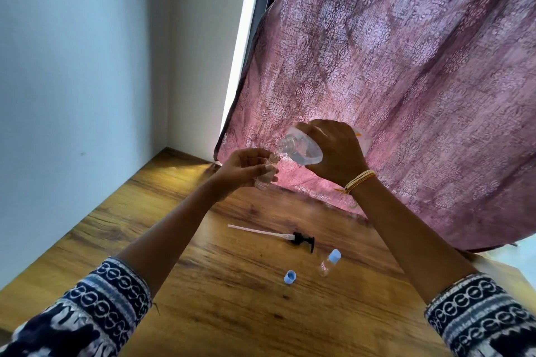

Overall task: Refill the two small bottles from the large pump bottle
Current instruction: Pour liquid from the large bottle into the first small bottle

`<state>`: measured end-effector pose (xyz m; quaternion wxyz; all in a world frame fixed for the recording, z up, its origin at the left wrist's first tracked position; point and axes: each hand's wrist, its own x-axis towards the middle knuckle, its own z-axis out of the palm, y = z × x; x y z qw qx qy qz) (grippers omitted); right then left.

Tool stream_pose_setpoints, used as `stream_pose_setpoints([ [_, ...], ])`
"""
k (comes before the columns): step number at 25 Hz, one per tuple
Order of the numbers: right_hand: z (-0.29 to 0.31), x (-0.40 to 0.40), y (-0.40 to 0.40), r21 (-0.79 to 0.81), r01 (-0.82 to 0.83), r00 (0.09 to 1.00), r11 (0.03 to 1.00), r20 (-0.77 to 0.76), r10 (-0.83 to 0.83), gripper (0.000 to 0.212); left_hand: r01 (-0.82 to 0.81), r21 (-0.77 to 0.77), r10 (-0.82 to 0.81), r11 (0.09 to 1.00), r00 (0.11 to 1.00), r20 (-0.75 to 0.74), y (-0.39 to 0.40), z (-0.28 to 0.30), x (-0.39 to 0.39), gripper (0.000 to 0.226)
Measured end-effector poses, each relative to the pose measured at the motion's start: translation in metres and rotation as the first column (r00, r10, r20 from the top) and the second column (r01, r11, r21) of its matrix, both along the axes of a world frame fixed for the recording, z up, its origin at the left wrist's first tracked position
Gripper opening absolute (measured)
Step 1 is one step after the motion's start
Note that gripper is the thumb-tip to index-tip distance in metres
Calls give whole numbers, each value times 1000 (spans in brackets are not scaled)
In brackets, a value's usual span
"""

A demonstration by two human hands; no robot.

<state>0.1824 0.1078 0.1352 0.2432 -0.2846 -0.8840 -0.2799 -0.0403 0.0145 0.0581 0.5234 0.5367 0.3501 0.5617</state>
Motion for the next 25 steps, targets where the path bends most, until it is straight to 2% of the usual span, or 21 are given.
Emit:
stream_pose_setpoints([
  [4, -2, -2, 1, -21, 4, 1000, 1000, 8, -4, 59, -7, -5, 7, 1000, 1000, -11, 2, -3, -1, 43],
  [9, -9, -3, -4, -67, -56, 997, 996, -52, 52, 58, -5, 3, 5, 1000, 1000, 6, 0, -1, 0, 38],
  [12, -16, -6, -5, -145, -45, 996, 988, -78, 34, 62, -8, -6, 8, 1000, 1000, -1, -1, -2, -1, 45],
  [14, -21, -9, -7, -179, -42, 994, 983, -103, 23, 60, -13, -15, 13, 1000, 1000, -6, -1, -4, -1, 41],
  [18, -34, -14, -20, -272, -126, 965, 954, -257, 54, 63, -25, -27, 25, 999, 1000, 0, -2, -9, -2, 31],
  [21, -52, -18, -29, -393, -159, 926, 906, -378, -2, 62, -30, -45, 31, 999, 999, 10, -4, -17, -2, 27],
  [25, -82, -15, -35, -590, -306, 767, 747, -618, -174, 70, -38, -100, 42, 994, 998, 39, -9, -35, -2, 25],
])
